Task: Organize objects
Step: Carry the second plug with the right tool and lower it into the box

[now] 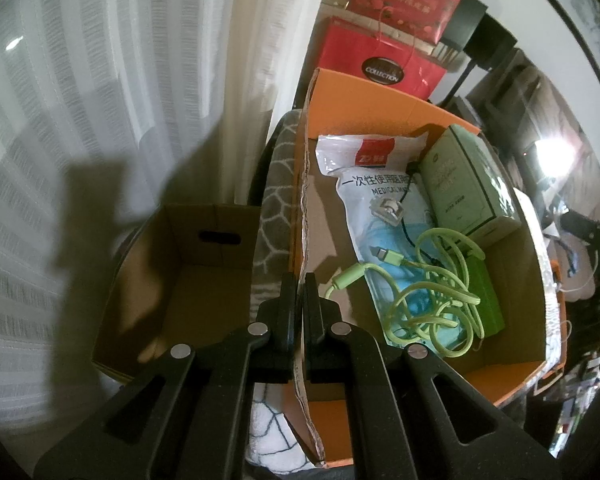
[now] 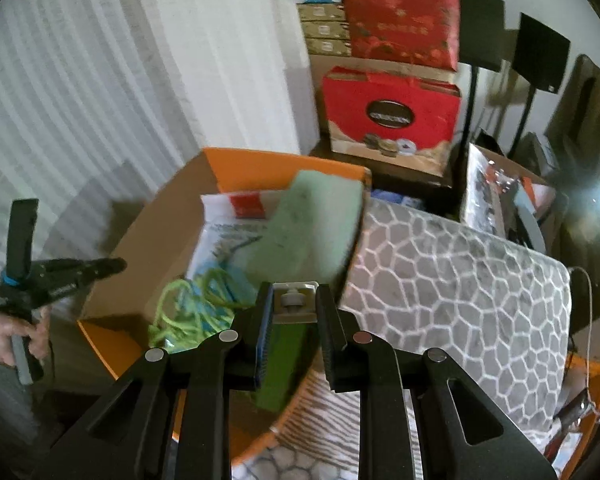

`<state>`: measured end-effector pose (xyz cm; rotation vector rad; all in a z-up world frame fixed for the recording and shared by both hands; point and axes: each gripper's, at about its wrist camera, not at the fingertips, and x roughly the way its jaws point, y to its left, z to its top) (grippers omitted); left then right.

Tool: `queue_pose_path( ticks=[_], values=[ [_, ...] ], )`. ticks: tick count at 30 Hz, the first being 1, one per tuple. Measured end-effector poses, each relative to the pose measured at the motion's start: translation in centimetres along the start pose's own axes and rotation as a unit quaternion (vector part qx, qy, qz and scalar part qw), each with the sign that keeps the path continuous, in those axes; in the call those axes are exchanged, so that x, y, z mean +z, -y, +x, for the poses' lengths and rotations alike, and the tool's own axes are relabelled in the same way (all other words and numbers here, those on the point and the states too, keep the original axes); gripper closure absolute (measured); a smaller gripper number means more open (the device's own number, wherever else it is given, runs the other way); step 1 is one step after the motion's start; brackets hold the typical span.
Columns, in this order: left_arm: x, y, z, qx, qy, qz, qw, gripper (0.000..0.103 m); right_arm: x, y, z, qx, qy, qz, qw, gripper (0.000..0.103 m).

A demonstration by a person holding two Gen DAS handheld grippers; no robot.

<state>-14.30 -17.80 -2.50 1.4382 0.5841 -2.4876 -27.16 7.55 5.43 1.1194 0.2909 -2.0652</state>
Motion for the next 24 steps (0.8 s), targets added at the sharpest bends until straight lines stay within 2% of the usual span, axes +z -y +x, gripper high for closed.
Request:
queue_pose_path(
  ticks=[12, 24],
  values=[
    [0.0, 0.1, 0.0, -0.001, 0.0, -0.001, 1.0, 0.1, 4.5, -5.4, 6.4, -0.001, -0.029, -0.028, 0.999, 0.082],
    [-0.1, 0.1, 0.0, -0.013, 0.002, -0.011, 0.9998, 0.1, 6.1, -7.7, 14.2, -0.021, -0.08, -0.023, 0.996, 0.082]
  ],
)
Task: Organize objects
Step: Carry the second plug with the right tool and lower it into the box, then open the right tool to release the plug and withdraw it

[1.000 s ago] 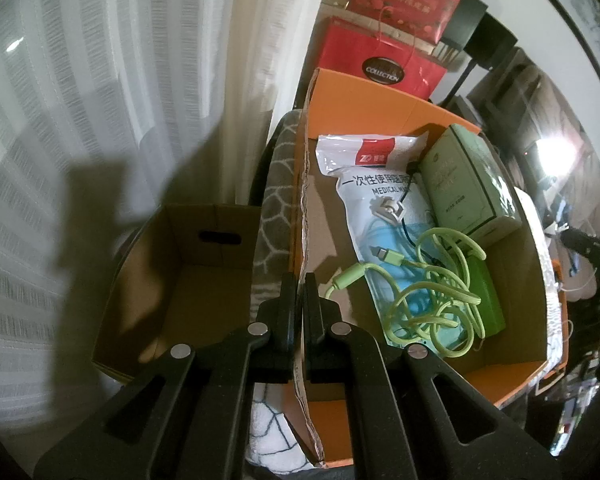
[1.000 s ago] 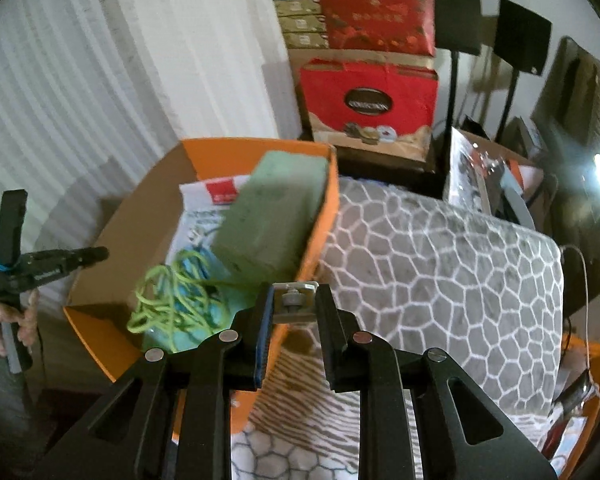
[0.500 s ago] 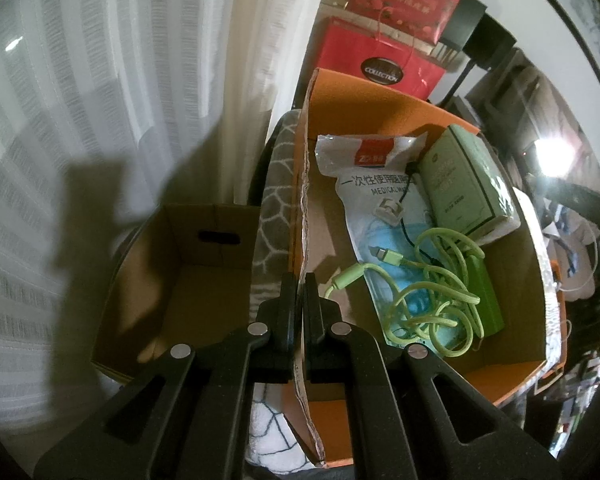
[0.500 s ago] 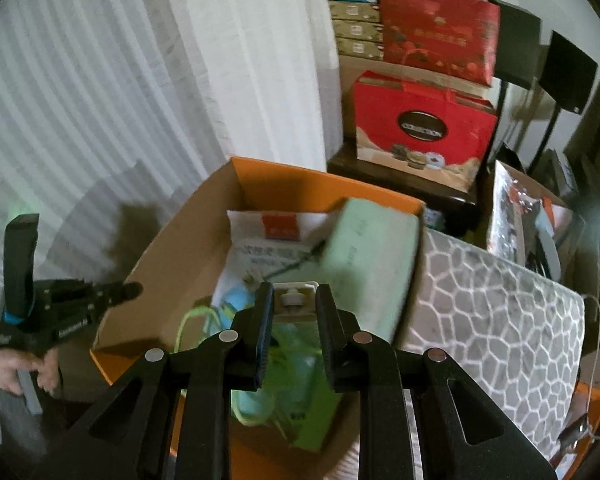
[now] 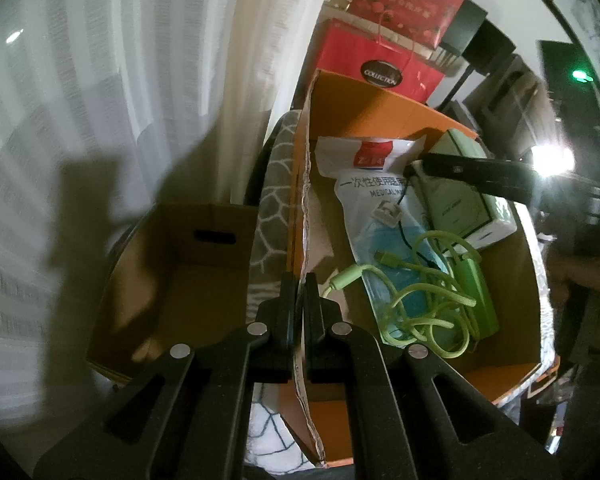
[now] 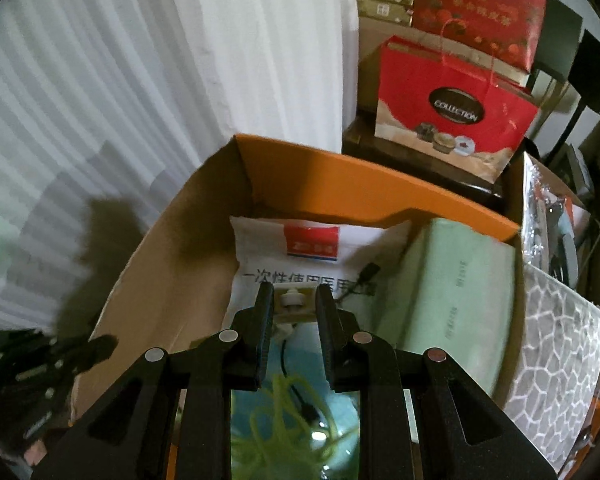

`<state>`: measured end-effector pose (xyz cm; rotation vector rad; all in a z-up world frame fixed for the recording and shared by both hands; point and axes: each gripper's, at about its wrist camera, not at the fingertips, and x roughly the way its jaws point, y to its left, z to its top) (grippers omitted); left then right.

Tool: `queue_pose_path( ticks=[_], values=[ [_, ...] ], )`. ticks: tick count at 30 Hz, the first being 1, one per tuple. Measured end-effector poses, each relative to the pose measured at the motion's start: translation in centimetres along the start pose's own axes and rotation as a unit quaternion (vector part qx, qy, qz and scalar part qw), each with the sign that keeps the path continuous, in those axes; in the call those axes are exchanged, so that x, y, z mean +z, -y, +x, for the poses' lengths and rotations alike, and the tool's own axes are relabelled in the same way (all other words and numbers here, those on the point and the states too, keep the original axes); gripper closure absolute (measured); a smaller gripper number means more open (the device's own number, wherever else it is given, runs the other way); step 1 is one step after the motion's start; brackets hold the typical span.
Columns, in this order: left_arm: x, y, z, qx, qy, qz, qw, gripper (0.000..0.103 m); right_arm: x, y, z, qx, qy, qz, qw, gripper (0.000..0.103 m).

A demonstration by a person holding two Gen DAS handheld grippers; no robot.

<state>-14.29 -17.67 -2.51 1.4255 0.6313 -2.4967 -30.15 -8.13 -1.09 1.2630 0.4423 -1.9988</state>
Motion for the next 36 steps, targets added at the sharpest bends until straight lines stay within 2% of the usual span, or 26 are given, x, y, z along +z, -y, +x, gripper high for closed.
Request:
queue_pose_path(
  ticks=[11, 20, 21, 23, 29, 36],
  values=[
    [0.0, -0.1, 0.0, -0.003, 0.001, -0.001, 1.0, 0.1, 0.1, -0.2, 4.0, -0.017, -0.034, 0.009, 0.999, 0.082],
    [0.1, -0.3, 0.0, -0.004, 0.0, 0.0, 1.0, 0.1, 0.0, -0.2, 4.7, -0.019, -0.031, 0.015, 0.999, 0.082],
    [0.1, -0.4, -0.1, -0.004, 0.0, 0.0, 1.0, 0.1, 0.0, -0.1, 4.5, -0.02, -0.029, 0.016, 0.999, 0.081],
    [0.1, -0.4, 0.0, -0.004, 0.0, 0.0, 1.0, 0.1, 0.0, 0.0, 3.9, -0.015, -0.023, 0.017, 0.999, 0.071],
    [0.1, -0.4, 0.0, -0.003, 0.001, -0.001, 1.0, 0.1, -0.6, -0.2, 0.2, 0.004, 0.02, 0.006, 1.0, 0.059],
    [0.2, -0.4, 0.0, -0.001, 0.0, -0.001, 1.0, 0.1, -2.5, 0.1, -4.1, 0.023, 0.059, 0.002, 0.998, 0.051]
  ],
)
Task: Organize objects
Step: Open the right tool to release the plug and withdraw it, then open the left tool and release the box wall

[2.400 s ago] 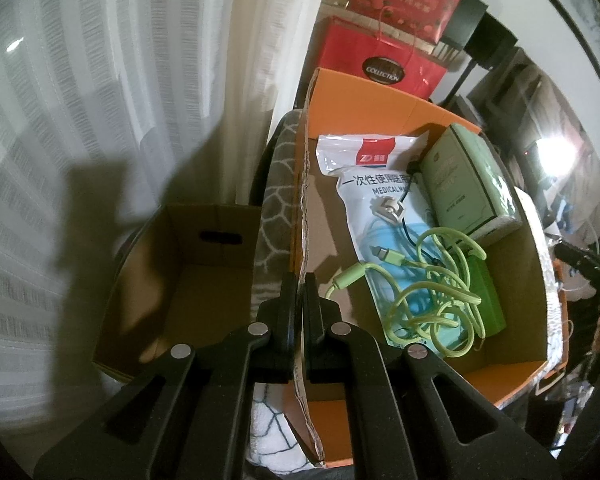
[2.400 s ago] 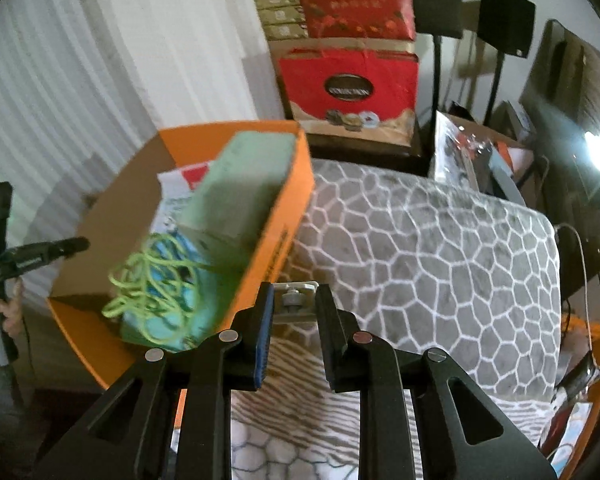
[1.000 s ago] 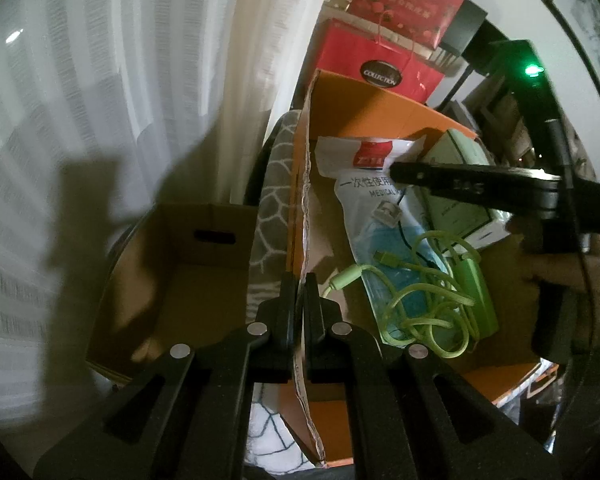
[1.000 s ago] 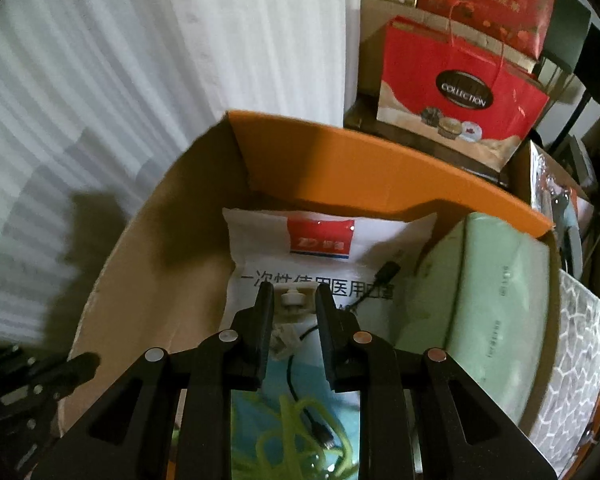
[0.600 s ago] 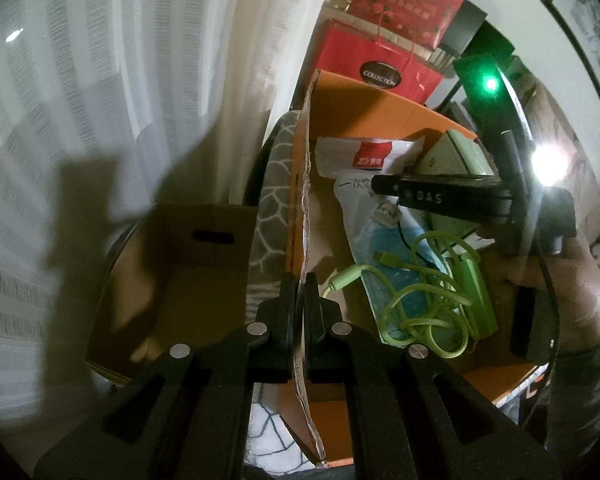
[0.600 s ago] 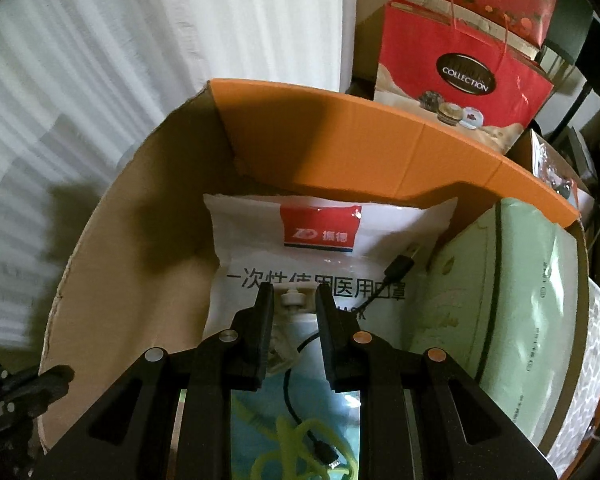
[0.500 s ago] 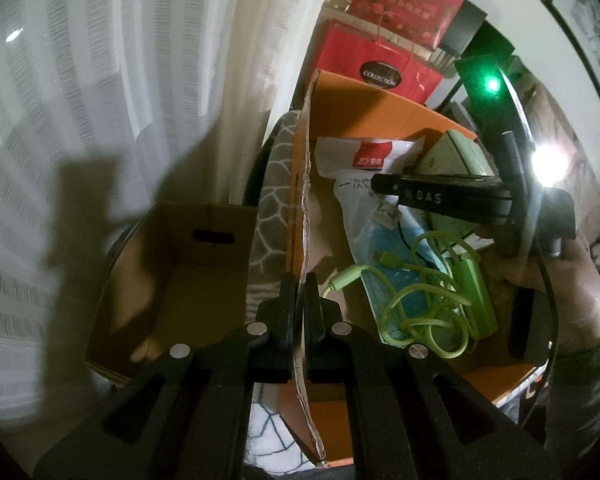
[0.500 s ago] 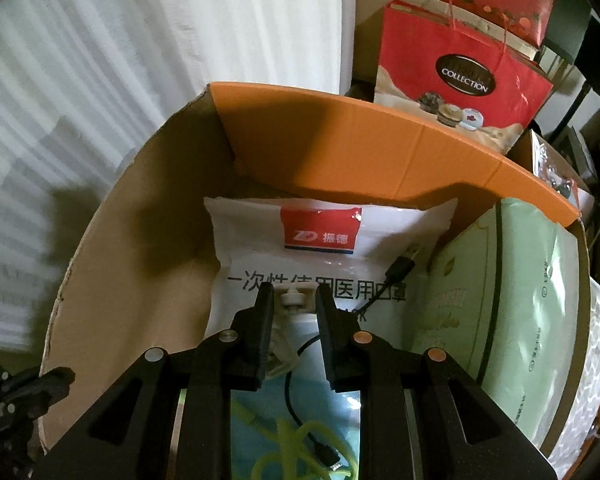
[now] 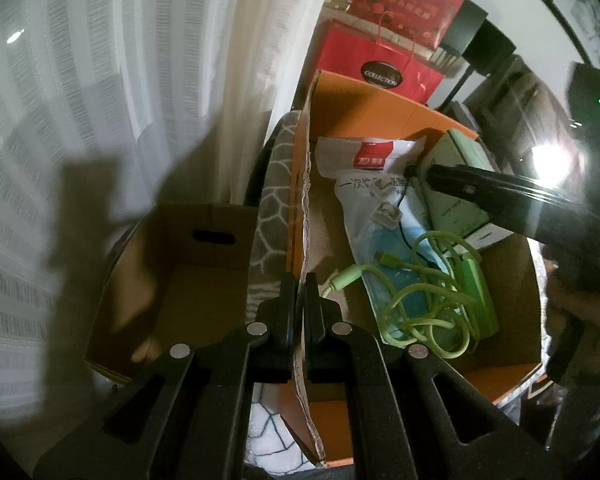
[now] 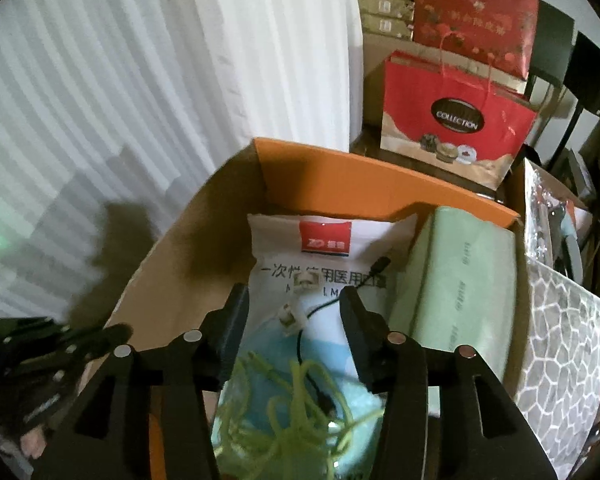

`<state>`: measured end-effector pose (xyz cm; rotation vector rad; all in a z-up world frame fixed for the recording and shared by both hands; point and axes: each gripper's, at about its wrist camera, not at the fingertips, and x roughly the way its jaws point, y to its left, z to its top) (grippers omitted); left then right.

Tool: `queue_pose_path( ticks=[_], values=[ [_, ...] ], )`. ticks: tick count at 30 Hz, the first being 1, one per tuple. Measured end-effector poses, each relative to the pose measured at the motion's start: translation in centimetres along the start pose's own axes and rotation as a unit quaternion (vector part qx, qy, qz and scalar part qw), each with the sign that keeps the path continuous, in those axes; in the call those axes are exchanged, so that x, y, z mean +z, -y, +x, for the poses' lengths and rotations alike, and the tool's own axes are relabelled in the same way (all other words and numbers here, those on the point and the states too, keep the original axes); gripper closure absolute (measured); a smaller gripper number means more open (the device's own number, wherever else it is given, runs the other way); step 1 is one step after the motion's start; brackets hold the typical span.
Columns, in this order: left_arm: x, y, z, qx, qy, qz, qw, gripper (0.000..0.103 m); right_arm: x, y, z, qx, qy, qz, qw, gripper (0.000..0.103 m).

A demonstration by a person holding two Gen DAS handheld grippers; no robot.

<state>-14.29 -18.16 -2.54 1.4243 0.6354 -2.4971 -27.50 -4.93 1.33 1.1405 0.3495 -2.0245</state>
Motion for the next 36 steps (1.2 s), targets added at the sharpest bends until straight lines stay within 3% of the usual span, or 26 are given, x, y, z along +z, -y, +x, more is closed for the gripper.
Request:
queue_pose_path(
  ticks=[8, 14, 36],
  values=[
    [0.0, 0.0, 0.0, 0.005, 0.002, -0.003, 1.0, 0.1, -2.9, 1.6, -5.1, -0.01, 0.041, -0.007, 0.999, 0.028],
    [0.0, -0.1, 0.0, 0.006, 0.002, -0.003, 1.0, 0.1, -5.7, 3.4, -7.7, -0.026, 0.057, 0.001, 0.998, 0.02],
    [-0.3, 0.1, -0.4, 0.024, 0.006, 0.0, 0.9997, 0.1, -12.9, 8.8, -12.3, -0.046, 0.076, 0.065, 0.994, 0.017]
  ],
)
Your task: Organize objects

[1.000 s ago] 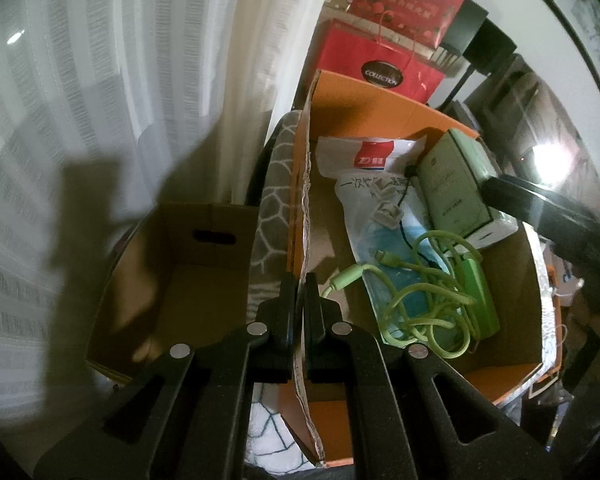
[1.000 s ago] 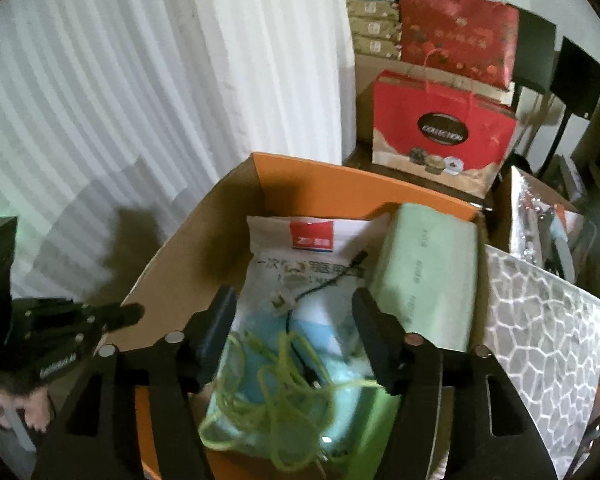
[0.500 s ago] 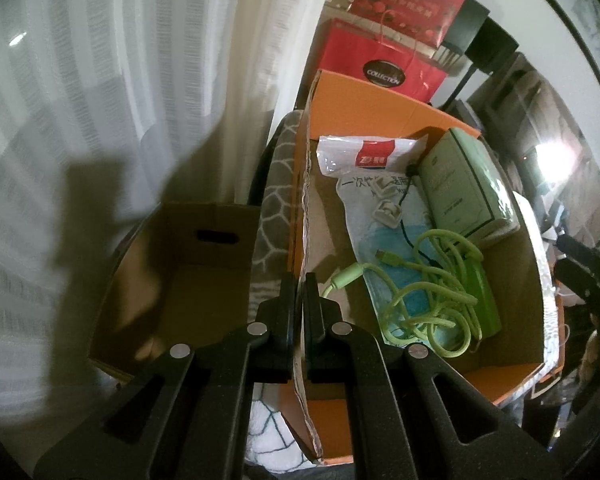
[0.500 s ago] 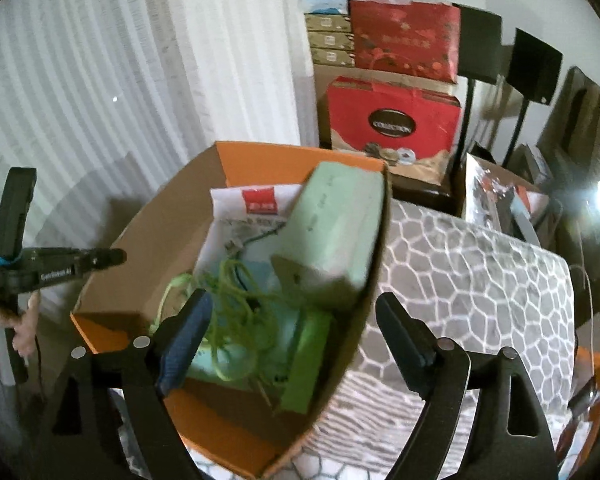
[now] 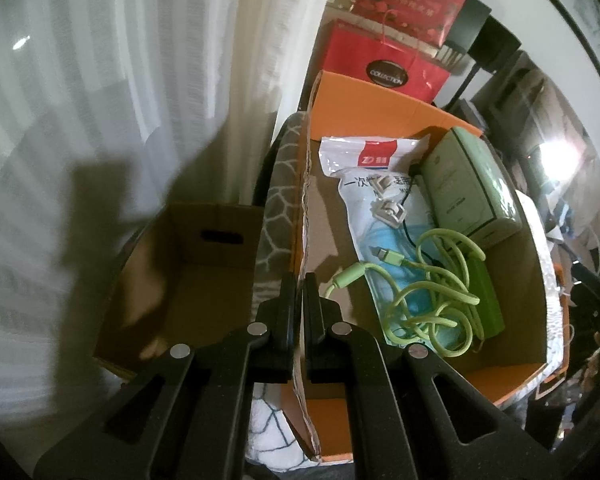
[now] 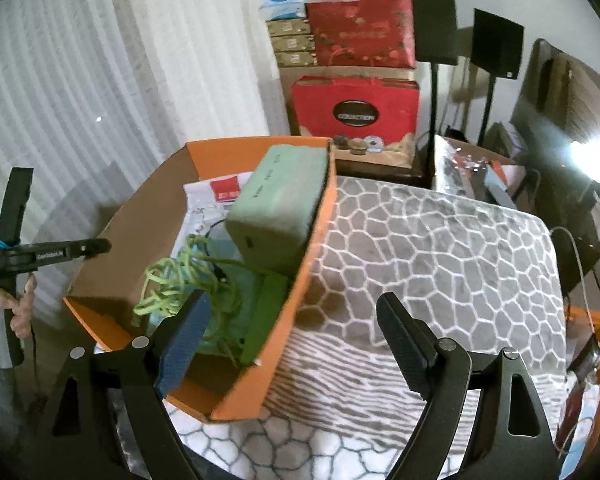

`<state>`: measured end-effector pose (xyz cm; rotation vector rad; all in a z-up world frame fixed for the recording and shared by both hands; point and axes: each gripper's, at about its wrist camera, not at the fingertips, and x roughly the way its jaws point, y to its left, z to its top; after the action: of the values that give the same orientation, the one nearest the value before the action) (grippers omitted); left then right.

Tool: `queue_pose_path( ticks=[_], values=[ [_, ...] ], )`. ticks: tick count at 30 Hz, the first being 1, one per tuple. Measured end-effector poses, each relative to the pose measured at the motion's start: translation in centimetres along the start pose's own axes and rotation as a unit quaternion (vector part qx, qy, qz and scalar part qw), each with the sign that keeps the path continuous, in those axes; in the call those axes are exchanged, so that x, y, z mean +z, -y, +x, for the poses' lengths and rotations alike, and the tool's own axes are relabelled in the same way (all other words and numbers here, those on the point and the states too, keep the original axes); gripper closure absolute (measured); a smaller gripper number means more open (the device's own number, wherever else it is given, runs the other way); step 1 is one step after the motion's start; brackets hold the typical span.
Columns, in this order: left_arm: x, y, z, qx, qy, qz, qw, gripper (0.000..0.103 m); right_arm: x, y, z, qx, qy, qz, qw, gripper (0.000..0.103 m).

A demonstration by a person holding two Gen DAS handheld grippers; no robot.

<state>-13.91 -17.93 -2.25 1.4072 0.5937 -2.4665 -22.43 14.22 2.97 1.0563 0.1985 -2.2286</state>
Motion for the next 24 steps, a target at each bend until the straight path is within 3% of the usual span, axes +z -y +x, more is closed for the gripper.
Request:
queue_pose_path(
  ticks=[5, 7, 9, 14, 18, 21, 24],
  values=[
    [-0.2, 0.4, -0.8, 0.008, 0.012, 0.003, 0.9999, 0.099, -1.0, 0.7, -1.2, -0.014, 0.011, 0.005, 1.0, 0.017],
    [-0.4, 0.7, -1.3, 0.014, 0.019, 0.006, 0.9997, 0.093, -1.5, 0.9, -1.6, -0.021, 0.014, 0.005, 1.0, 0.017],
    [-0.5, 1.1, -1.8, 0.012, 0.028, 0.009, 0.9995, 0.077, -1.9, 1.1, -2.0, -0.024, 0.017, 0.009, 1.0, 0.016],
    [-0.9, 2.4, -3.1, 0.022, 0.047, 0.025, 0.9983, 0.071, -2.9, 1.9, -3.0, -0.032, 0.023, 0.015, 0.999, 0.014],
    [-1.5, 3.6, -4.1, 0.022, 0.062, 0.033, 0.9973, 0.054, -3.3, 2.4, -3.7, -0.043, 0.029, 0.02, 0.998, 0.012],
    [-1.9, 4.4, -4.8, 0.015, 0.071, 0.035, 0.9967, 0.046, -3.7, 2.8, -4.6, -0.056, 0.038, 0.023, 0.997, 0.003],
    [-2.6, 5.6, -5.3, 0.006, 0.078, 0.046, 0.9959, 0.043, -4.0, 3.2, -5.5, -0.066, 0.046, 0.025, 0.996, 0.001]
  ],
)
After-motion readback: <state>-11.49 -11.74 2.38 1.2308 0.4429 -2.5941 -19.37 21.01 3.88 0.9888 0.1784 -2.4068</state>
